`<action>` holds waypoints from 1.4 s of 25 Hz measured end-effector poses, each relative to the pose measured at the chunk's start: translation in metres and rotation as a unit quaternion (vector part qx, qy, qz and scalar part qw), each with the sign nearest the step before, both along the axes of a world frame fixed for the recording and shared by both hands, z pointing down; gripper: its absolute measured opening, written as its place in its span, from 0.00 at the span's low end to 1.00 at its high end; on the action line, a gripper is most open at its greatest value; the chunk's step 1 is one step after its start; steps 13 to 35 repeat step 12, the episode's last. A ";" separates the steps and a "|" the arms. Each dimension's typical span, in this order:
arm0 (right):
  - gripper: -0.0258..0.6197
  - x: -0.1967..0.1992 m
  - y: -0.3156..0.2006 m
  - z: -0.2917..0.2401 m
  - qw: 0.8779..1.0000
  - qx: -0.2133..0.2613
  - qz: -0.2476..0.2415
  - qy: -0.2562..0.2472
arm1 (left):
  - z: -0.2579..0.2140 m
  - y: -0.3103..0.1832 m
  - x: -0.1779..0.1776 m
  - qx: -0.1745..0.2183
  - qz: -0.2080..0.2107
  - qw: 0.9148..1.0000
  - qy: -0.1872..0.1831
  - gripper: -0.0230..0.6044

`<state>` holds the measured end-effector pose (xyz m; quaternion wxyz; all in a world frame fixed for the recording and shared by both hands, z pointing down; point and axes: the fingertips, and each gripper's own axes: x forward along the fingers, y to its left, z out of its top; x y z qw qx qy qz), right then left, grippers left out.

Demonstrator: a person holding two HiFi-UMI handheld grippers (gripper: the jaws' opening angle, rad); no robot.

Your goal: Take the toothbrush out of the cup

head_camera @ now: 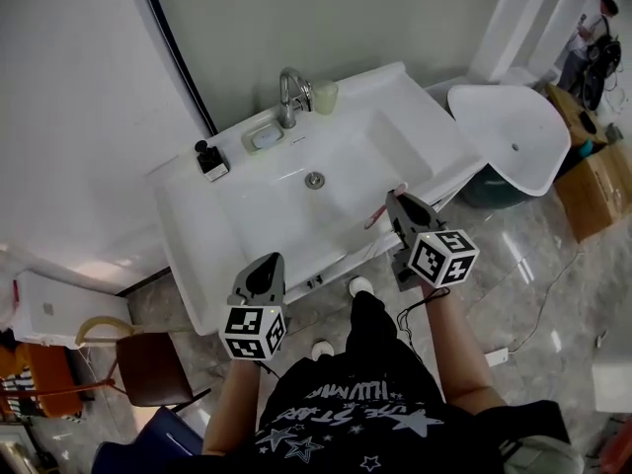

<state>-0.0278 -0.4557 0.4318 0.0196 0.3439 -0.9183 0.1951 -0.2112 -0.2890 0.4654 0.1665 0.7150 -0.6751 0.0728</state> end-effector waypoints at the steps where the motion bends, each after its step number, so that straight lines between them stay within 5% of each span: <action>1: 0.08 0.004 0.006 0.002 1.000 -0.002 0.004 0.001 | 0.001 0.004 0.001 0.000 0.003 1.000 0.000 0.06; 12: 0.08 0.034 0.052 0.032 0.999 -0.029 0.038 0.020 | 0.021 0.032 0.014 -0.018 0.032 0.999 0.012 0.06; 35: 0.08 0.034 0.052 0.032 0.999 -0.029 0.038 0.020 | 0.021 0.032 0.014 -0.018 0.032 0.999 0.012 0.06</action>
